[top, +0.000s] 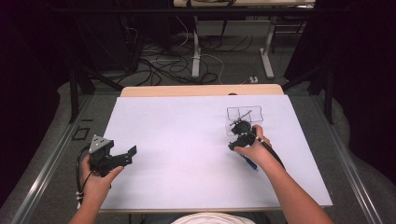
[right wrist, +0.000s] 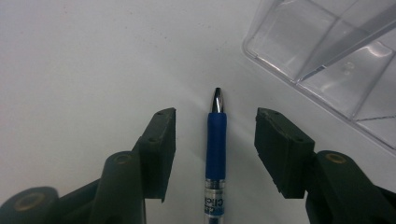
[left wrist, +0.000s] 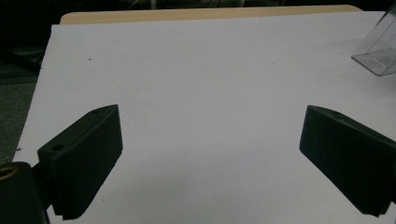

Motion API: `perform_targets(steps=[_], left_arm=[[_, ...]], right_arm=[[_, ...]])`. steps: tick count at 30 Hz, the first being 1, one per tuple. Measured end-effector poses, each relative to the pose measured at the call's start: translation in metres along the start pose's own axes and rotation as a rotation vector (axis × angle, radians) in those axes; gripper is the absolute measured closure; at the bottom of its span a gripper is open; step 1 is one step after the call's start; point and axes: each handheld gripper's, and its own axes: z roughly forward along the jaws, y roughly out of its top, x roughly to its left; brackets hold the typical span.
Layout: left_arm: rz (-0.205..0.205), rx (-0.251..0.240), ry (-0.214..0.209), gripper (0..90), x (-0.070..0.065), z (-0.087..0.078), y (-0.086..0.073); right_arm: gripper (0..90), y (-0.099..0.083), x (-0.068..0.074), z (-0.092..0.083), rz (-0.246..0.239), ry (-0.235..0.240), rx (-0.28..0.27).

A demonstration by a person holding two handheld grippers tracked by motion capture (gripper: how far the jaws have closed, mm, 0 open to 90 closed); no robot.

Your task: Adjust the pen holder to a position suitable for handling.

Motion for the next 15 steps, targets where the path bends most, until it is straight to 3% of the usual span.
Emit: perform_targets(steps=[1, 2, 4, 7, 8, 9, 10, 11, 13, 15], left_arm=[[-0.001, -0.002, 0.0, 5.7, 0.0, 0.0, 0.0], [-0.001, -0.001, 0.0, 5.7, 0.0, 0.0, 0.0], [0.0, -0.001, 0.001, 5.7, 0.0, 0.0, 0.0], [0.0, -0.001, 0.001, 5.7, 0.0, 0.0, 0.0], [0.0, -0.001, 0.001, 5.7, 0.0, 0.0, 0.0], [0.0, -0.001, 0.001, 5.7, 0.0, 0.0, 0.0], [0.0, 0.0, 0.001, 5.7, 0.0, 0.0, 0.0], [0.0, -0.001, 0.001, 5.7, 0.0, 0.0, 0.0], [0.0, 0.0, 0.001, 5.7, 0.0, 0.0, 0.0], [-0.001, 0.0, 0.0, 5.7, 0.0, 0.0, 0.0]], right_arm=[[48.3, 0.0, 0.0, 0.0, 0.0, 0.0, 0.0], [50.1, 0.003, -0.001, -0.004, -0.03, -0.017, 0.101], [51.3, 0.002, 0.001, 0.002, 0.0, 0.003, 0.044], [53.0, 0.001, 0.001, 0.006, 0.005, 0.017, 0.024], [53.3, 0.005, 0.0, -0.001, -0.021, -0.024, 0.15], [53.4, -0.001, 0.001, 0.012, 0.015, 0.005, -0.029], [53.5, 0.0, 0.001, 0.011, 0.021, 0.014, -0.017], [53.6, 0.001, 0.001, 0.009, 0.013, 0.01, 0.039], [54.1, 0.002, 0.0, 0.007, 0.005, 0.0, 0.085], [54.2, 0.001, 0.0, 0.01, 0.007, 0.004, 0.071]])
